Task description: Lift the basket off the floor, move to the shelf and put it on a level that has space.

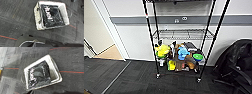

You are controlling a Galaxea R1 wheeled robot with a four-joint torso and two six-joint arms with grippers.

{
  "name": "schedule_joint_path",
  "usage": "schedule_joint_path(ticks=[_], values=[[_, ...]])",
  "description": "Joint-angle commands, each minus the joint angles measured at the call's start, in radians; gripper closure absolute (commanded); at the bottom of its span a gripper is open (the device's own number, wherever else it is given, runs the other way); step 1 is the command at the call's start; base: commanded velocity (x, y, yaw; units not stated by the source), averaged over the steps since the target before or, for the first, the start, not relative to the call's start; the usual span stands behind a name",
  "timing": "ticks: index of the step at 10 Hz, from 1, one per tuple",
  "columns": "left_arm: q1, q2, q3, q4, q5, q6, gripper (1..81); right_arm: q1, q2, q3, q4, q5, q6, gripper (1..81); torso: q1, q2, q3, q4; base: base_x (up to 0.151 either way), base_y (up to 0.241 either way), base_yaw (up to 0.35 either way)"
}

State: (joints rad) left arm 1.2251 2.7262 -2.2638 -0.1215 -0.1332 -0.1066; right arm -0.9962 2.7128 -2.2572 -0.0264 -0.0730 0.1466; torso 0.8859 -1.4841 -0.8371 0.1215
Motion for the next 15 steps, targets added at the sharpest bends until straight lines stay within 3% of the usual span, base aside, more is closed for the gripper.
schedule_joint_path(ticks=[1,2,4,6,11,13,15], values=[[-0.088,-0.02,0.017,-0.009,0.072,0.001,1.0,0.135,-0.015,0.007,0.039,-0.057,0.002,1.0,0.061,-0.095,-0.086,0.0,0.0,0.0,0.0],[-0.097,-0.02,0.017,-0.01,0.073,0.001,1.0,0.147,-0.015,0.009,0.043,-0.06,0.002,1.0,0.083,-0.129,-0.117,0.0,0.0,0.0,0.0],[-0.124,-0.017,0.017,-0.01,0.075,-0.008,1.0,0.167,-0.015,0.007,0.054,-0.062,0.002,1.0,0.128,-0.199,-0.084,0.0,0.0,0.0,0.0],[-0.16,-0.014,0.023,-0.024,0.126,-0.008,1.0,0.178,-0.017,0.007,0.057,-0.062,0.002,1.0,0.163,-0.254,-0.1,0.0,0.0,0.0,0.0],[-0.195,-0.002,0.015,-0.052,0.133,-0.008,1.0,0.204,-0.014,-0.007,0.071,-0.079,0.002,1.0,0.272,-0.427,-0.104,0.0,0.0,0.0,0.0],[-0.203,-0.002,0.02,-0.052,0.141,-0.009,1.0,0.217,-0.014,-0.007,0.071,-0.079,0.002,1.0,0.312,-0.489,-0.193,0.0,0.0,0.0,0.0],[-0.207,-0.002,0.02,-0.052,0.141,-0.01,1.0,0.237,-0.012,-0.01,0.077,-0.1,0.002,1.0,0.346,-0.544,-0.233,0.0,0.0,0.0,0.0]])
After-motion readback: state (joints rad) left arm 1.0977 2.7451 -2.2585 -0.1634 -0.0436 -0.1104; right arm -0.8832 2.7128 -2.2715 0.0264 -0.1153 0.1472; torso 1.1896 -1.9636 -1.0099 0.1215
